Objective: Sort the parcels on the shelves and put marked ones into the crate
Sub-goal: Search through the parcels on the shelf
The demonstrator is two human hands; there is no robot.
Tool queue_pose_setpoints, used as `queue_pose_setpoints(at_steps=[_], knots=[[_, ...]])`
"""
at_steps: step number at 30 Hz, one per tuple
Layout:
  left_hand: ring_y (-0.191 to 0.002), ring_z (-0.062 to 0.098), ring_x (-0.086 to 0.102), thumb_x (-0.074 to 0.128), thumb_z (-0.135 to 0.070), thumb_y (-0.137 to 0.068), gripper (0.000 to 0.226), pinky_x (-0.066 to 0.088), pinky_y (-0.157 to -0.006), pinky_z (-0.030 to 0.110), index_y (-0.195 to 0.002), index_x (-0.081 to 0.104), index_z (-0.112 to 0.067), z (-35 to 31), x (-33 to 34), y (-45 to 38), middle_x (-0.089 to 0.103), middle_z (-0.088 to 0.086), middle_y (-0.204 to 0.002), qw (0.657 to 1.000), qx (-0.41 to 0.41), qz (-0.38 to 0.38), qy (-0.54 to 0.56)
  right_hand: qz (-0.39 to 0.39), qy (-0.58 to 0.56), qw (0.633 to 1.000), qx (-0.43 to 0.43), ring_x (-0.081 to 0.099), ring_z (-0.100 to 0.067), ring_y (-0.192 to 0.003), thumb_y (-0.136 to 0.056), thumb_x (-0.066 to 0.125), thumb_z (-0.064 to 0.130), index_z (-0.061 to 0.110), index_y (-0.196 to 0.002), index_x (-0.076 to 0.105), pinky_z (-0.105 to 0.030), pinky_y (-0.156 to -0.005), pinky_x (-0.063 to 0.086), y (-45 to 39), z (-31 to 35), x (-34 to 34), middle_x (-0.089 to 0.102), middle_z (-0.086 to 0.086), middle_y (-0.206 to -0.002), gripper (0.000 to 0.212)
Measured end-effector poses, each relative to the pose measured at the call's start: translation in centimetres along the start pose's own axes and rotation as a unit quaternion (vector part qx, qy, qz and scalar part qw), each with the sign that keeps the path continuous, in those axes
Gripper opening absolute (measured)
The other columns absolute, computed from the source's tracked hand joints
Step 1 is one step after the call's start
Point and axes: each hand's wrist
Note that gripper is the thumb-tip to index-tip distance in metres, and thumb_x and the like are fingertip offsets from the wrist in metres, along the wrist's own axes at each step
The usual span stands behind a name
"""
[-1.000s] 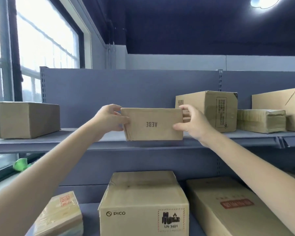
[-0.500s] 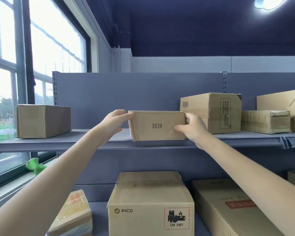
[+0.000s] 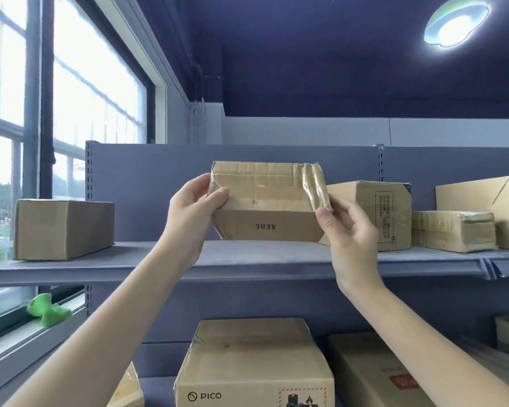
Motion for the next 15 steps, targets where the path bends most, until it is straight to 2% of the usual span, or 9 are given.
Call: queue_pose_setpoints(at_steps=[3, 6, 8, 11, 15], knots=[[-0.093, 0.011, 0.064, 0.054, -0.003, -0.087, 0.030, 0.050, -0.075, 0.020, -0.113, 0.061, -0.016, -0.3, 0.6, 0.6, 0.068, 0.001, -0.107, 1.000, 0.022, 0.001, 0.014, -0.030, -0.043, 0.999, 0.005, 0.063, 0.004, -0.095, -0.082, 0.063, 0.009, 0.023, -0.099, 0.062, -0.007, -0.076, 0.046, 0.7, 0.2, -0.3, 0.070, 0.017, -0.094, 0.022], [-0.085, 0.008, 0.064, 0.056, -0.009, -0.088, 0.031, 0.051, -0.063, 0.021, -0.112, 0.057, -0.029, -0.2, 0.9, 1.0, 0.069, -0.009, -0.099, 1.000, 0.008, 0.000, 0.029, -0.037, -0.057, 0.998, 0.018, 0.064, -0.001, -0.099, -0.078, 0.066, 0.012, 0.020, -0.102, 0.063, -0.010, -0.077, 0.048, 1.6, 0.2, -0.6, 0.071, 0.013, -0.098, 0.025], [-0.077, 0.007, 0.063, 0.056, -0.012, -0.088, 0.033, 0.051, -0.058, 0.026, -0.110, 0.052, -0.037, -0.2, 1.2, 1.3, 0.068, -0.015, -0.092, 0.999, -0.008, 0.019, 0.036, -0.024, -0.054, 0.998, 0.021, 0.063, -0.002, -0.101, -0.074, 0.068, 0.018, 0.021, -0.102, 0.063, -0.011, -0.078, 0.048, 2.1, 0.1, -0.8, 0.070, 0.017, -0.100, 0.029], [-0.076, 0.013, 0.061, 0.058, -0.010, -0.086, 0.041, 0.048, -0.064, 0.032, -0.113, 0.045, -0.038, 0.1, 1.0, 2.0, 0.068, -0.009, -0.095, 0.998, -0.018, 0.039, 0.035, -0.004, -0.053, 0.998, 0.023, 0.063, -0.001, -0.102, -0.071, 0.067, 0.023, 0.022, -0.103, 0.063, -0.009, -0.078, 0.047, 2.7, 0.2, -1.3, 0.070, 0.019, -0.101, 0.033], [-0.082, 0.010, 0.067, 0.063, -0.013, -0.071, 0.058, 0.050, -0.070, 0.021, -0.116, 0.043, -0.044, 0.8, 0.0, 4.2, 0.072, -0.008, -0.090, 0.998, 0.010, 0.050, 0.037, 0.064, -0.064, 0.995, 0.042, 0.059, -0.005, -0.110, -0.073, 0.070, 0.026, 0.023, -0.114, 0.059, -0.015, -0.086, 0.048, 2.5, 0.9, -2.1, 0.067, 0.012, -0.112, 0.042]])
Point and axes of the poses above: each hand's wrist, its own y-axis away from the middle knuckle, its own x-axis out of the palm, z = x × y
